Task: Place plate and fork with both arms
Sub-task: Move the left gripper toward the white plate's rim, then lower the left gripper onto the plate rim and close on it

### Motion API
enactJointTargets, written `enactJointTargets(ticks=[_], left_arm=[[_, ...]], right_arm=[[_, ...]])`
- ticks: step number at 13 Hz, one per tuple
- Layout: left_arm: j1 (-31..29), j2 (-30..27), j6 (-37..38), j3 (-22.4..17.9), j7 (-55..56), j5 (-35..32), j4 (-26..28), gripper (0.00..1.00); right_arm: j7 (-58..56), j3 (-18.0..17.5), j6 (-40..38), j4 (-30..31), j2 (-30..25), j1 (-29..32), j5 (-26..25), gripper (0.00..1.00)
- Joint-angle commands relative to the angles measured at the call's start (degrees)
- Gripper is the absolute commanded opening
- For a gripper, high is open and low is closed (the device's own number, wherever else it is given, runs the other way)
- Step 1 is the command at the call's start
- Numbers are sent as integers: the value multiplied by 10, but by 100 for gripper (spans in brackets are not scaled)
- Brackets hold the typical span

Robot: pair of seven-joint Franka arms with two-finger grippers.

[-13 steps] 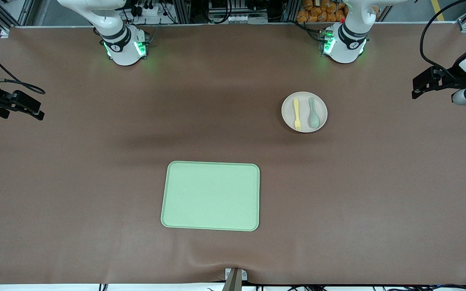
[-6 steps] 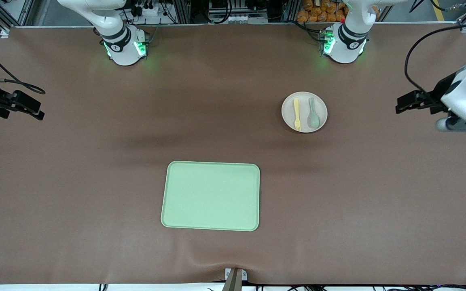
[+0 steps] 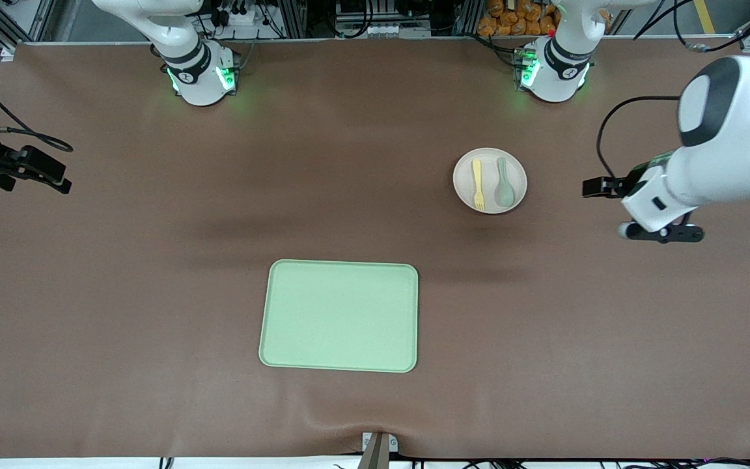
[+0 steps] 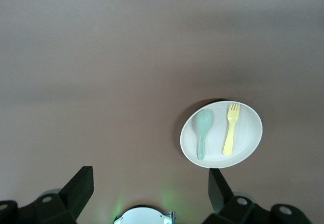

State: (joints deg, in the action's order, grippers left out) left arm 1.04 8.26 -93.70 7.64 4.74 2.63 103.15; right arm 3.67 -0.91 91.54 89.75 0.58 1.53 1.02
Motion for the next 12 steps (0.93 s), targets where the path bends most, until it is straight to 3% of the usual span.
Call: enactJointTargets(ticks=[1, 6, 12], left_arm=[[0, -20, -36, 4, 6, 11, 71, 100], [2, -11, -104, 35, 6, 12, 187, 100], [3, 3, -178, 64, 9, 13, 262, 100]], right_arm=[[-8, -10, -8, -12, 6, 15, 2, 100], [-8, -11, -8, -11, 6, 15, 2, 100], [-8, -11, -8, -11, 6, 15, 2, 100]])
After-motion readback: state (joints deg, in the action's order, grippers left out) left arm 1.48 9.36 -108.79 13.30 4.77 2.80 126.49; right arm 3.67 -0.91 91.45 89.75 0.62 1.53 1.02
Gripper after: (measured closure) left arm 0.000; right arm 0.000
